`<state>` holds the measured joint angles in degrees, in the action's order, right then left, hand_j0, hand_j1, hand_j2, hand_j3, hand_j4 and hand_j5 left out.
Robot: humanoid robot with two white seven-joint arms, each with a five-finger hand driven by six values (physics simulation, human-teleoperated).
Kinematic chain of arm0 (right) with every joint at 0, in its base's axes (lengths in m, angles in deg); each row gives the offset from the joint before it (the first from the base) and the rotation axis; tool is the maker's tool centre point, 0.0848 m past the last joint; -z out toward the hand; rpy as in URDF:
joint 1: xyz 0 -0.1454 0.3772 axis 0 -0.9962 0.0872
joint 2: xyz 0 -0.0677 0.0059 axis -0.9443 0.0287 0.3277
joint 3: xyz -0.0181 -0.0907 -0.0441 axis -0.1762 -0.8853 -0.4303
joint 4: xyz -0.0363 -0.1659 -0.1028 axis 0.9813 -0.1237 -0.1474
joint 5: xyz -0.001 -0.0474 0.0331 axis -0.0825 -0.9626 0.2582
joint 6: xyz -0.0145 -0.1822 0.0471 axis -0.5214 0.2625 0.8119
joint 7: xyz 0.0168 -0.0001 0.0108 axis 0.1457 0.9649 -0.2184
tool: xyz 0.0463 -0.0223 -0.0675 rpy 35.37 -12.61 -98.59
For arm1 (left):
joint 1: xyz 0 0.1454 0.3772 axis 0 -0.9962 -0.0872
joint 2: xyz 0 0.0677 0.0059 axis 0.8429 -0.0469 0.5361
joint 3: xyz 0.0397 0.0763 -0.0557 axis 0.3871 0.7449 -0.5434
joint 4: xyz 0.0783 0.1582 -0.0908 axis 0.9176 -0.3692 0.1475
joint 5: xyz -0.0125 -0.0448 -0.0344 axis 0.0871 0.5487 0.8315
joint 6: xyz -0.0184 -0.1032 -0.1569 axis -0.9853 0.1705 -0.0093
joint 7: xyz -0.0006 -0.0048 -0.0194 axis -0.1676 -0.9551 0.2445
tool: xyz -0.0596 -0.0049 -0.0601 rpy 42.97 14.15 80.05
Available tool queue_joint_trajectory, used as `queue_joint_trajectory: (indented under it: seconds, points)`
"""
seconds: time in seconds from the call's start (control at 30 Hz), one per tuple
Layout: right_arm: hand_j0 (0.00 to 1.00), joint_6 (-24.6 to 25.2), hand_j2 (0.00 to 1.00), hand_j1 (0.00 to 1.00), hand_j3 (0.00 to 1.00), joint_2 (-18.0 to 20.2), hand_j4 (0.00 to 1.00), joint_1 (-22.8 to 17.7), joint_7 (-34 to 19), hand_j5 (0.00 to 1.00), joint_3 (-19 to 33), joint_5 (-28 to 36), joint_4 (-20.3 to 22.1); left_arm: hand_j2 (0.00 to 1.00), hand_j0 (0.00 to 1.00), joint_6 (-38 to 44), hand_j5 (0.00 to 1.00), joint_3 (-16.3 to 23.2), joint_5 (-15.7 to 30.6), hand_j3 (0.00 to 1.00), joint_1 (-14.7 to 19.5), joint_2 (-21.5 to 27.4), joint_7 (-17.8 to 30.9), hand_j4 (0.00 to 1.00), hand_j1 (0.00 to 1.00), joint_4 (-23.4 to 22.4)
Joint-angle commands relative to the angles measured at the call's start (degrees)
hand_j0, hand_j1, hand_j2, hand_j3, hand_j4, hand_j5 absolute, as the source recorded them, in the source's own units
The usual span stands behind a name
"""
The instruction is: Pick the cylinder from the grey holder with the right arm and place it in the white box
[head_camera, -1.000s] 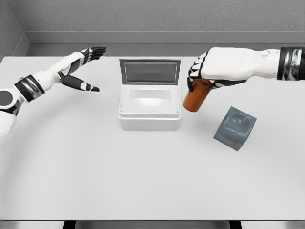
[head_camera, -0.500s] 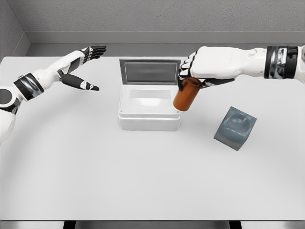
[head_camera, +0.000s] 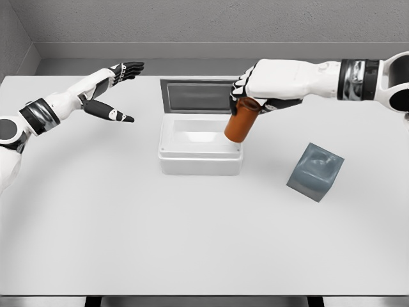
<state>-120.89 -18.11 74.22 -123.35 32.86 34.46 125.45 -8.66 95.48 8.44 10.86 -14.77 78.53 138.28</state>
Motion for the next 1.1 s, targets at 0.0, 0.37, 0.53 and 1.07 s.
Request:
queue_joint_trajectory:
  seconds: [0.0, 0.37, 0.53, 1.07]
  points:
    - [0.42, 0.2, 0.42, 0.42, 0.42, -1.2, 0.42, 0.0, 0.0, 0.42, 0.0, -0.6, -1.5, 1.00, 1.00, 0.1, 1.00, -0.1, 0.4, 1.00, 0.0, 0.0, 0.0, 1.00, 1.00, 0.1]
    - [0.42, 0.2, 0.42, 0.42, 0.42, -5.8, 0.42, 0.9, 0.0, 0.42, 0.1, -3.5, -8.3, 1.00, 1.00, 0.1, 1.00, -0.1, 0.4, 1.00, 0.0, 0.0, 0.0, 1.00, 1.00, 0.1]
    - [0.43, 0.2, 0.43, 0.43, 0.43, -6.3, 0.43, 1.6, 0.0, 0.43, 0.1, -3.8, -10.4, 1.00, 1.00, 0.1, 1.00, -0.1, 0.4, 1.00, 0.0, 0.0, 0.0, 1.00, 1.00, 0.1]
    - [0.81, 0.2, 0.81, 0.81, 0.81, -8.0, 0.81, 1.6, 0.0, 0.81, 0.7, -4.8, -11.7, 1.00, 1.00, 0.1, 1.00, -0.1, 0.4, 1.00, 0.0, 0.0, 0.0, 1.00, 1.00, 0.1]
